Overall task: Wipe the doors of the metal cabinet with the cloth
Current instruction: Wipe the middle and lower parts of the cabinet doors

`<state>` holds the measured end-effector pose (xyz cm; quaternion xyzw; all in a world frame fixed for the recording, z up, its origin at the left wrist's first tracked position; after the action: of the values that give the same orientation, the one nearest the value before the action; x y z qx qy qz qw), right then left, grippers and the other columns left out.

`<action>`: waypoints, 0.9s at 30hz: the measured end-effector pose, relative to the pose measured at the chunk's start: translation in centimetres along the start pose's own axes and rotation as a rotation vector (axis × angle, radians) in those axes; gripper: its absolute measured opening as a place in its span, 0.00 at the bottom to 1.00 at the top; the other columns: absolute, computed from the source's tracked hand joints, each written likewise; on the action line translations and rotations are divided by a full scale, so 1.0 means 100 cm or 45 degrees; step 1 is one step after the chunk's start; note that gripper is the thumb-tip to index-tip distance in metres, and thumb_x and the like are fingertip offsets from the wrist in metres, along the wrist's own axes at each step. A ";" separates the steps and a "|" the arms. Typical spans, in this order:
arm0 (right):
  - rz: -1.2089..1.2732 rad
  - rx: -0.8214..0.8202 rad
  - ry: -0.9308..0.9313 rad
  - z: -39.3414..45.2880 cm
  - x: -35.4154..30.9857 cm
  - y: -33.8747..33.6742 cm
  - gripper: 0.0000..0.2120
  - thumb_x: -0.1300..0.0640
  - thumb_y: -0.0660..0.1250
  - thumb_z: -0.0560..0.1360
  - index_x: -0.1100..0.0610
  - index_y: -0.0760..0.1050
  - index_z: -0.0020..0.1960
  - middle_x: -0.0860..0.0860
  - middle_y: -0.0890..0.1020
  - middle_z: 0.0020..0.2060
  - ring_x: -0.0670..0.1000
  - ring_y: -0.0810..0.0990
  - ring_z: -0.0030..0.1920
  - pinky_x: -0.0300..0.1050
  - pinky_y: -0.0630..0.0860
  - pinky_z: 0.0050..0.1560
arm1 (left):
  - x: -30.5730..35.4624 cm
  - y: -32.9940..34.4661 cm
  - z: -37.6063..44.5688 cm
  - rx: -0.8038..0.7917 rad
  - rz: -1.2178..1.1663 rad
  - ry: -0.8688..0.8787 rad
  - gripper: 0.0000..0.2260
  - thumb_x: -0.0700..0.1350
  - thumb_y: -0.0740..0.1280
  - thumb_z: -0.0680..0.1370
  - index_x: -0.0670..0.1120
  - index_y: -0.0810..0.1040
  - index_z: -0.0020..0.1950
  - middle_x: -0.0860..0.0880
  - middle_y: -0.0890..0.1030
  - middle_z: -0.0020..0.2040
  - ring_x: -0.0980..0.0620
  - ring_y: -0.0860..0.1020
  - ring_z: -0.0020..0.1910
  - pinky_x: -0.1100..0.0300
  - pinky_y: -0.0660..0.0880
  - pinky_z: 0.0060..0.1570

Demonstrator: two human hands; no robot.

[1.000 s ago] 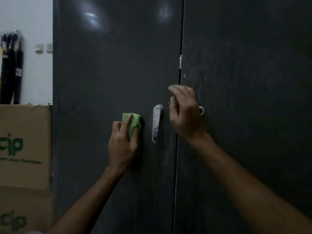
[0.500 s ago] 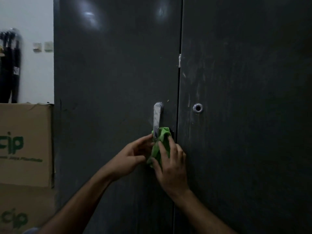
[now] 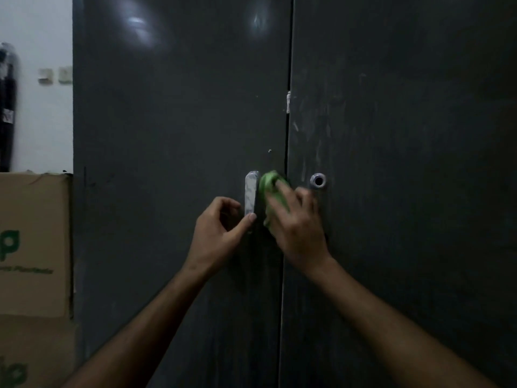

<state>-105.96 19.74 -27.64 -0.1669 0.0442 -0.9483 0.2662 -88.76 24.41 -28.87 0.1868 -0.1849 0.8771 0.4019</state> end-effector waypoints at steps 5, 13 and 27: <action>0.050 -0.113 -0.372 -0.025 -0.006 -0.002 0.23 0.60 0.75 0.68 0.56 0.80 0.63 0.54 0.79 0.65 0.58 0.74 0.55 0.51 0.76 0.52 | -0.001 -0.013 -0.005 0.056 0.370 0.357 0.20 0.57 0.70 0.76 0.47 0.76 0.63 0.53 0.75 0.59 0.54 0.73 0.57 0.55 0.75 0.57; 0.386 -0.009 -0.127 -0.013 -0.021 -0.002 0.21 0.65 0.79 0.64 0.61 0.78 0.55 0.59 0.82 0.50 0.57 0.77 0.49 0.49 0.77 0.49 | -0.004 -0.034 -0.004 -0.124 0.495 0.398 0.32 0.61 0.67 0.76 0.45 0.70 0.74 0.50 0.71 0.73 0.53 0.69 0.72 0.49 0.70 0.70; 0.474 0.184 0.076 -0.010 -0.026 0.000 0.29 0.65 0.82 0.56 0.56 0.67 0.48 0.57 0.78 0.41 0.51 0.68 0.45 0.49 0.76 0.42 | -0.002 -0.032 0.003 -0.205 0.607 0.486 0.36 0.64 0.67 0.75 0.48 0.65 0.78 0.50 0.68 0.77 0.53 0.65 0.75 0.50 0.65 0.73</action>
<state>-104.17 21.14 -29.31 -0.1081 0.0141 -0.8879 0.4469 -86.15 26.07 -28.10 -0.0623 -0.2135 0.9484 0.2258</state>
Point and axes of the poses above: each hand's wrist, its own z-axis towards the middle knuckle, its own y-axis out of the palm, x = y × z, the point moved 3 cm from there along z, towards the middle knuckle
